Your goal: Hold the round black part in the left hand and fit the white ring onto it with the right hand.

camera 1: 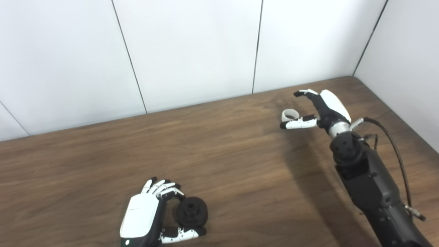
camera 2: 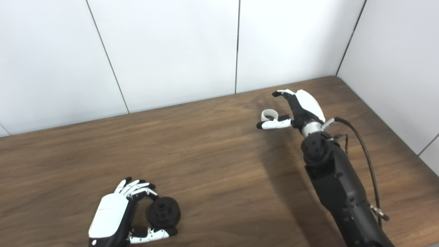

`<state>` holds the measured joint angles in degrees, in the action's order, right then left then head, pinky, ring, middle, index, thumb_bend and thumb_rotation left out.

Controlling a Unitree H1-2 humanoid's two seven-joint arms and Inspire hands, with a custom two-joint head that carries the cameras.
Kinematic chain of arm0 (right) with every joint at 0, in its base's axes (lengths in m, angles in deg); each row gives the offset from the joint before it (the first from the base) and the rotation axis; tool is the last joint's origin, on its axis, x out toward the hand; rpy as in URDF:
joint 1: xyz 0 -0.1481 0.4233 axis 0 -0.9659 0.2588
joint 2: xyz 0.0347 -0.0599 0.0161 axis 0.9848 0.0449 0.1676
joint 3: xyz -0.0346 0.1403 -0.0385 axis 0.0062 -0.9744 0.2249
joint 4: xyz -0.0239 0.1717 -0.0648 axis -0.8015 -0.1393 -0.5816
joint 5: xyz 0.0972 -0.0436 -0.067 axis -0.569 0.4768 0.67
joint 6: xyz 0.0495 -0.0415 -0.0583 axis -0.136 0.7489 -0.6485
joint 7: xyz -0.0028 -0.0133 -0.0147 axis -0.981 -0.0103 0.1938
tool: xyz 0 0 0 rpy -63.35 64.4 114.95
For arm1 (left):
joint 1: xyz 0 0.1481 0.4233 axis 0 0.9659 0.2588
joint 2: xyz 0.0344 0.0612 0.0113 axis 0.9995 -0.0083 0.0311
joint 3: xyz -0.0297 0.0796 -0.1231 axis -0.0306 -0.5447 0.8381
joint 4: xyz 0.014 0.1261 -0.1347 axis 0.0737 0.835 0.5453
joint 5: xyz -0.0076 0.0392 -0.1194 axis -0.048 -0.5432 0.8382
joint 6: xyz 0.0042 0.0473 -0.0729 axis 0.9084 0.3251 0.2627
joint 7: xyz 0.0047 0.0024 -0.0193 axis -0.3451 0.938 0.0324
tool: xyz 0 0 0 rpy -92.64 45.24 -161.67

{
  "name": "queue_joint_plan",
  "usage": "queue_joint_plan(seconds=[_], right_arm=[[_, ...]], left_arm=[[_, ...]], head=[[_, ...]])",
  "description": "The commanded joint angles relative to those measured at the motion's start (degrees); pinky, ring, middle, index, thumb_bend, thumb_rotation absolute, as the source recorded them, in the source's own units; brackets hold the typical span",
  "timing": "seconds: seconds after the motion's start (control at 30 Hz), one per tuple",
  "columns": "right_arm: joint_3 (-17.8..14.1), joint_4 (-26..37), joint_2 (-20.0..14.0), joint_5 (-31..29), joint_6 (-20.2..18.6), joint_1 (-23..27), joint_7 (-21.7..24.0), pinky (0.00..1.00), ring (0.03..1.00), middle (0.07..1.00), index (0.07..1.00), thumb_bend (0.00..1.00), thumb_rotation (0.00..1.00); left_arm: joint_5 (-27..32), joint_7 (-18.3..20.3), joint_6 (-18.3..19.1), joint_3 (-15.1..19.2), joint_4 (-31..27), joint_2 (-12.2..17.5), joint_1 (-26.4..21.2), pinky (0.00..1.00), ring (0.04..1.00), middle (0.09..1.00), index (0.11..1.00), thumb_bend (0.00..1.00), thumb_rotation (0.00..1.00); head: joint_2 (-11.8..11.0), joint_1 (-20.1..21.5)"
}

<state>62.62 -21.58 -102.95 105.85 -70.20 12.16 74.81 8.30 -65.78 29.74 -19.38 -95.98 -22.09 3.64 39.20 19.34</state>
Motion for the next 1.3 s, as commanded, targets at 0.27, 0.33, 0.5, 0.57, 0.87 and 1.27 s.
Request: queue_joint_plan(seconds=[0.27, 0.33, 0.5, 0.57, 0.87, 1.27], right_arm=[[2.0, -5.6, -3.7, 4.4, 0.2, 6.7, 2.9, 0.94, 1.0, 0.977, 0.809, 0.85, 0.32], [2.1, -6.3, -3.8, 4.4, 0.2, 7.2, 3.2, 0.95, 1.0, 0.979, 0.807, 0.85, 0.31], [2.3, -8.3, -3.8, 5.4, 0.2, 8.6, 4.3, 0.97, 1.0, 0.989, 0.807, 0.84, 0.3], [2.3, -9.3, -3.8, 5.7, 0.2, 9.1, 4.6, 0.98, 1.0, 0.991, 0.802, 0.83, 0.29], [1.9, -10.1, -3.7, 6.7, 0.2, 10.1, 5.5, 0.98, 1.0, 0.983, 0.778, 0.83, 0.3], [2.3, -10.6, -3.7, 6.9, 0.2, 10.7, 5.8, 0.96, 1.0, 0.955, 0.726, 0.82, 0.31]], left_arm=[[-1.5, 2.0, 1.4, 1.1, 1.0, 2.7, 2.7, 0.95, 0.841, 0.755, 0.483, 0.52, 0.05], [-1.4, 1.9, 1.2, 1.2, 1.2, 2.7, 2.8, 0.95, 0.839, 0.754, 0.483, 0.52, 0.05], [-1.6, 1.8, 1.0, 1.3, 1.4, 2.8, 3.0, 0.94, 0.835, 0.754, 0.484, 0.52, 0.05], [-1.5, 1.7, 0.9, 1.4, 1.3, 2.8, 3.2, 0.94, 0.833, 0.752, 0.484, 0.52, 0.05], [-1.5, 2.1, 0.8, 1.5, 0.6, 3.0, 3.9, 0.93, 0.831, 0.749, 0.484, 0.52, 0.05], [-1.9, 2.7, 1.0, 1.5, -0.6, 3.2, 4.5, 0.92, 0.834, 0.752, 0.484, 0.52, 0.05]], head=[[0.0, 1.5], [0.0, 1.7], [-0.1, 2.0], [-0.1, 2.0], [0.0, 1.8], [0.6, 1.5]])
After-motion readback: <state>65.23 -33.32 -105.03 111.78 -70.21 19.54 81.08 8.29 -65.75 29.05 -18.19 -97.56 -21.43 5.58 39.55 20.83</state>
